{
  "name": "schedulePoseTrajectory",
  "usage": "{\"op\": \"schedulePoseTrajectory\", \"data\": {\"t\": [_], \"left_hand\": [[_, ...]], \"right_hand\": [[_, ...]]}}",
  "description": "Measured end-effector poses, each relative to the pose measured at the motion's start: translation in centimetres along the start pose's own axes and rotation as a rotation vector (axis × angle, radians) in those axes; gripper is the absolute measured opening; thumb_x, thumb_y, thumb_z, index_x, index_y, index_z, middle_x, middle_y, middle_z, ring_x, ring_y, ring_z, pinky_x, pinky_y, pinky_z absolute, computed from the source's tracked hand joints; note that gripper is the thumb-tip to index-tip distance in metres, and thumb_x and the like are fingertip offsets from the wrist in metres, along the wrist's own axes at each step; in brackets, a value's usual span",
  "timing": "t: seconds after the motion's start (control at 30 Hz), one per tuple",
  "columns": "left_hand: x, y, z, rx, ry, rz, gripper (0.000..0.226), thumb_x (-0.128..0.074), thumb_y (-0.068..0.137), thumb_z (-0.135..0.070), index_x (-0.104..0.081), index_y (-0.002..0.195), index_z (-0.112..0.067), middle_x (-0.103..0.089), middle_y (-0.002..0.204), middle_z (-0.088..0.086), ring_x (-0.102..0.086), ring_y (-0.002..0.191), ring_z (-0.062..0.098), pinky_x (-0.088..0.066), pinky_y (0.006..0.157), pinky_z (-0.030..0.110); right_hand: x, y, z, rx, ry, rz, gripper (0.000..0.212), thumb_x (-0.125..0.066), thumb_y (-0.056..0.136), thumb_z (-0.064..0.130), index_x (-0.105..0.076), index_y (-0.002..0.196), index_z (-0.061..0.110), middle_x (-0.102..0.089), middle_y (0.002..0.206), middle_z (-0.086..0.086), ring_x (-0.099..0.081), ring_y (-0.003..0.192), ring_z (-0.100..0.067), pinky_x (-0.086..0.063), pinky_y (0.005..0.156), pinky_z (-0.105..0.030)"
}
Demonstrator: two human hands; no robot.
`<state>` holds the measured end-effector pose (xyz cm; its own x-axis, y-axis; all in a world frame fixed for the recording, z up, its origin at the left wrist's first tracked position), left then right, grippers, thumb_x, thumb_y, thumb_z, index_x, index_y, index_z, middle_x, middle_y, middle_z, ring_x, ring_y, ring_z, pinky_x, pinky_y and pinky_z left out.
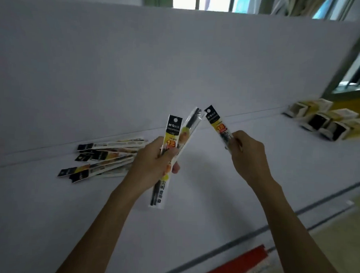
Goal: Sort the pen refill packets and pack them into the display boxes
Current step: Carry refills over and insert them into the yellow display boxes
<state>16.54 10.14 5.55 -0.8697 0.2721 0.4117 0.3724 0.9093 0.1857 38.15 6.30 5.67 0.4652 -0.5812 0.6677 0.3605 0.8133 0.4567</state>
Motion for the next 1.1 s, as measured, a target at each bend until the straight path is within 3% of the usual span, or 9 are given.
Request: {"op": "schedulePoseTrajectory", "data": {"t": [0.13, 0.33, 0.5, 0.63, 0.7, 0.87, 1.0, 1.1], "left_hand": [[-9.4, 0.8, -3.9, -0.014, -0.092, 0.089, 0.014, -0.047, 0.095, -0.024, -0.058, 0.095, -0.016, -0.068, 0.064, -0.003, -0.059, 0.049, 0.004, -0.042, 0.045, 0.016], [-25.5, 0.8, -9.9, 0.009, -0.241, 0.217, 0.018, -0.042, 0.097, -0.019, -0.046, 0.080, -0.016, -0.055, 0.064, -0.001, -0.047, 0.045, 0.009, -0.039, 0.042, 0.020], [-35.3, 0.9, -13.9, -0.071, -0.138, 0.280, 0.033, -0.065, 0.080, -0.043, -0.048, 0.082, -0.015, -0.045, 0.065, -0.003, -0.044, 0.057, 0.015, -0.040, 0.055, 0.030], [-40.6, 2.9, -16.6, -0.089, -0.120, 0.254, 0.032, -0.053, 0.091, -0.033, -0.042, 0.067, -0.014, -0.049, 0.061, 0.004, -0.050, 0.058, 0.020, -0.041, 0.061, 0.035], [-43.0, 4.2, -17.6, -0.062, -0.156, 0.244, 0.032, -0.047, 0.094, -0.031, -0.046, 0.067, -0.014, -0.055, 0.062, 0.001, -0.054, 0.059, 0.016, -0.045, 0.061, 0.029], [-48.6, 9.8, -18.1, -0.027, -0.207, 0.271, 0.017, -0.044, 0.096, -0.022, -0.055, 0.083, -0.020, -0.050, 0.064, -0.004, -0.045, 0.053, 0.011, -0.041, 0.048, 0.020], [-51.0, 16.3, -17.9, -0.057, -0.153, 0.229, 0.014, -0.045, 0.096, -0.023, -0.058, 0.101, -0.023, -0.046, 0.063, -0.006, -0.042, 0.055, 0.011, -0.034, 0.056, 0.027], [-50.6, 20.1, -18.2, 0.040, -0.111, 0.073, 0.020, -0.047, 0.094, -0.034, -0.059, 0.105, -0.023, -0.055, 0.073, -0.002, -0.052, 0.065, 0.015, -0.041, 0.059, 0.031]], "right_hand": [[8.1, -1.5, -8.0, -0.106, -0.027, -0.110, 0.017, -0.041, 0.096, 0.018, -0.052, 0.085, 0.012, -0.063, 0.075, -0.010, -0.059, 0.065, -0.029, -0.050, 0.060, -0.043], [21.3, -5.8, -19.6, -0.247, -0.179, -0.231, 0.015, -0.042, 0.095, 0.014, -0.052, 0.085, 0.010, -0.062, 0.075, -0.012, -0.055, 0.066, -0.030, -0.044, 0.057, -0.042], [29.1, -8.7, -26.4, -0.359, -0.212, -0.282, 0.015, -0.048, 0.094, 0.028, -0.052, 0.087, 0.015, -0.055, 0.067, -0.004, -0.050, 0.063, -0.022, -0.040, 0.058, -0.037], [31.8, -8.0, -30.2, -0.365, -0.219, -0.269, 0.017, -0.060, 0.086, 0.037, -0.051, 0.086, 0.023, -0.052, 0.065, 0.002, -0.049, 0.062, -0.018, -0.037, 0.057, -0.034], [32.3, -7.0, -32.4, -0.369, -0.239, -0.267, 0.017, -0.058, 0.087, 0.037, -0.052, 0.087, 0.021, -0.050, 0.063, 0.003, -0.049, 0.062, -0.021, -0.034, 0.055, -0.032], [32.0, -0.7, -37.9, -0.303, -0.249, -0.225, 0.025, -0.054, 0.090, 0.040, -0.060, 0.099, 0.018, -0.055, 0.071, 0.000, -0.050, 0.066, -0.020, -0.031, 0.051, -0.030], [30.7, 7.6, -41.7, -0.198, -0.238, -0.160, 0.029, -0.049, 0.092, 0.041, -0.059, 0.097, 0.015, -0.061, 0.073, -0.004, -0.051, 0.063, -0.020, -0.037, 0.052, -0.031], [29.6, 13.4, -43.2, -0.139, -0.189, -0.035, 0.027, -0.048, 0.091, 0.044, -0.055, 0.089, 0.017, -0.055, 0.066, 0.004, -0.048, 0.059, -0.016, -0.032, 0.047, -0.026]]}}
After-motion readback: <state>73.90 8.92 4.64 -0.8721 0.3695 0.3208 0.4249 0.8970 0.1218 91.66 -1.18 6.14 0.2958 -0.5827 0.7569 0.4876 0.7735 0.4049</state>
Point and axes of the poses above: each hand's wrist, its own y-axis towards the middle knuckle, its own x-axis out of the back of the hand, z = x × y, the point moved 6 cm from there along y, towards the middle knuckle
